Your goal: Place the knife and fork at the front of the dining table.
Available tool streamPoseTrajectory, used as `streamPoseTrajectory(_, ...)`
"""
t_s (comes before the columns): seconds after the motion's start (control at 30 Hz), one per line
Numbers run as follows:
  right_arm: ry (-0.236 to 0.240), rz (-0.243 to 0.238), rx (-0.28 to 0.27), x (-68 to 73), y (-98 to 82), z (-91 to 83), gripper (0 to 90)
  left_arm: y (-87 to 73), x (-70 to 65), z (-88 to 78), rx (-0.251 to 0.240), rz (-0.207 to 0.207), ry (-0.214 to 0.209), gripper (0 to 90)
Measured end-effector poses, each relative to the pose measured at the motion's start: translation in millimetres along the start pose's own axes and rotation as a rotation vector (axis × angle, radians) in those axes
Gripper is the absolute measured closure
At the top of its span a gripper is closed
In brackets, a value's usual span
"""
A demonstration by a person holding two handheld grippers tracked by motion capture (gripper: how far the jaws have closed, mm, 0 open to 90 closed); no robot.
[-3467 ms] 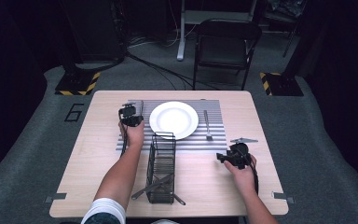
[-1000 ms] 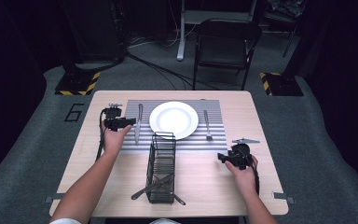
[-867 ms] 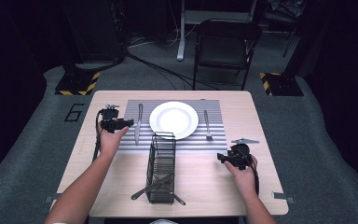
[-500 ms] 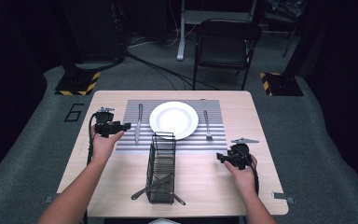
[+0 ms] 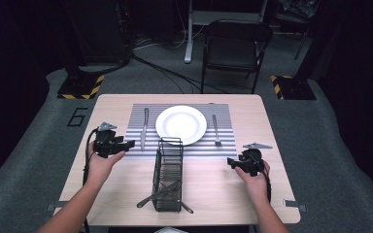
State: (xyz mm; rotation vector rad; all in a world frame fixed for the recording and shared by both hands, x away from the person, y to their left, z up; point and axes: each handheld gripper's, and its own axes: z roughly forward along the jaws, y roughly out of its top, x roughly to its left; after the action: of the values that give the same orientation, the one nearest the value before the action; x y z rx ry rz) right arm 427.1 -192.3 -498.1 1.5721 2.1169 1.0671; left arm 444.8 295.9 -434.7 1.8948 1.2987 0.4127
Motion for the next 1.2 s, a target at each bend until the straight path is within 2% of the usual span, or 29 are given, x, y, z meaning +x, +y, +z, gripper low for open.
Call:
streamPoseTrajectory(0.23,-0.001,0.003,-0.008,-0.7,0.4,-2.1,42.5,-22.1,-5.2,0.5,0.018,0.025,-0.005,42.0)
streamPoseTrajectory(0.37,-0.003,0.008,-0.009,-1.0,0.4,-2.3,42.5,-31.3,-6.3,4.0,0.022,0.019,-0.018,41.9)
streamPoseTrajectory(0.53,-0.004,0.006,-0.009,-1.1,0.5,-2.2,42.5,-43.5,-8.9,8.7,0.029,0.039,-0.032,42.0)
streamPoseTrajectory(0.67,-0.001,-0.003,-0.008,-0.9,0.4,-1.6,42.4,-56.9,-9.4,13.1,0.043,0.077,-0.042,42.4)
streamPoseTrajectory(0.8,-0.001,-0.006,-0.004,-0.4,0.3,-1.3,42.4,-61.8,-9.2,14.6,0.053,0.085,-0.054,42.4)
streamPoseTrajectory(0.9,0.002,-0.012,-0.001,1.3,0.4,-0.4,42.4,-65.5,-8.8,16.6,0.053,0.109,-0.039,42.4)
streamPoseTrajectory(1.0,0.002,-0.012,0.004,2.2,0.3,0.1,42.4,-67.1,-7.2,20.0,0.075,0.13,-0.036,42.3)
streamPoseTrajectory(1.03,0.001,-0.018,0.003,2.6,0.5,0.1,42.4,-68.3,-6.8,22.0,0.065,0.131,-0.034,42.1)
streamPoseTrajectory(1.07,0.001,-0.018,0.003,2.6,0.5,0.1,42.4,-68.4,-5.8,22.2,0.079,0.135,-0.039,42.1)
streamPoseTrajectory(1.2,0.0,-0.028,0.002,3.5,0.4,0.2,42.2,-72.1,-1.8,25.5,0.092,0.138,-0.007,41.7)
